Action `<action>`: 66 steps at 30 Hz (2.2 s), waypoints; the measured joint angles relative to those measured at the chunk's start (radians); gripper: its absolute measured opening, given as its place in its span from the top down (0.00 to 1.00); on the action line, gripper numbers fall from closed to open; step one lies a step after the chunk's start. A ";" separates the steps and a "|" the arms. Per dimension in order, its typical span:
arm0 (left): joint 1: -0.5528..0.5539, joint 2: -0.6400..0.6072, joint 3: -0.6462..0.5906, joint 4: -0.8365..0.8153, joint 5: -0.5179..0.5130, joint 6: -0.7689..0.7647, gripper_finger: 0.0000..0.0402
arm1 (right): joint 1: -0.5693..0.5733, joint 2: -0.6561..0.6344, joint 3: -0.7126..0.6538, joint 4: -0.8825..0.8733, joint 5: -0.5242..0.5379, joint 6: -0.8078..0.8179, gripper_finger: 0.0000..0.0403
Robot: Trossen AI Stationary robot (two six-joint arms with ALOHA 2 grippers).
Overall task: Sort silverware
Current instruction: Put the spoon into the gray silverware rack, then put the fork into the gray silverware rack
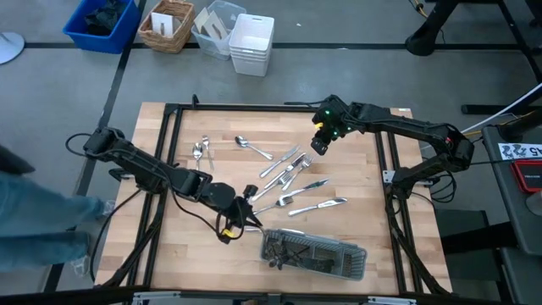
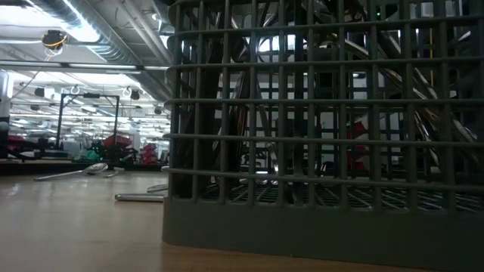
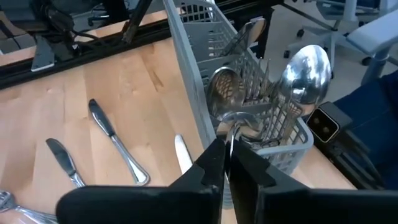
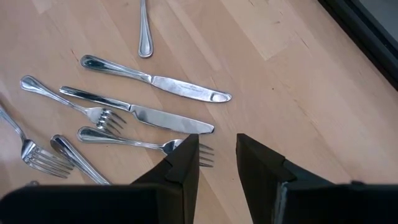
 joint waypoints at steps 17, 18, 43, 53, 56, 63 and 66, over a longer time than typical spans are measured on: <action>-0.006 -0.001 0.130 -0.117 0.003 0.314 1.00 | 0.000 0.000 0.000 0.000 0.000 -0.006 0.73; -0.011 -0.001 0.130 -0.122 0.003 0.344 1.00 | 0.000 0.000 0.000 0.000 0.000 -0.006 0.73; -0.073 -0.001 0.130 -0.102 0.003 0.599 0.90 | 0.000 0.000 0.000 0.001 0.000 -0.007 0.73; -0.067 -0.011 0.130 -0.172 -0.090 0.484 0.79 | 0.000 0.000 0.000 -0.004 -0.003 -0.007 0.73; -0.032 -0.037 0.130 -0.277 -0.109 0.352 0.79 | 0.000 0.000 0.000 -0.004 -0.070 -0.006 0.73; 0.116 -0.106 0.066 -0.358 0.037 0.285 0.85 | 0.001 0.049 0.001 -0.003 -0.148 -0.032 0.73; 0.194 -0.132 0.016 -0.342 0.127 0.288 0.86 | 0.000 0.083 0.001 -0.002 -0.113 -0.017 0.73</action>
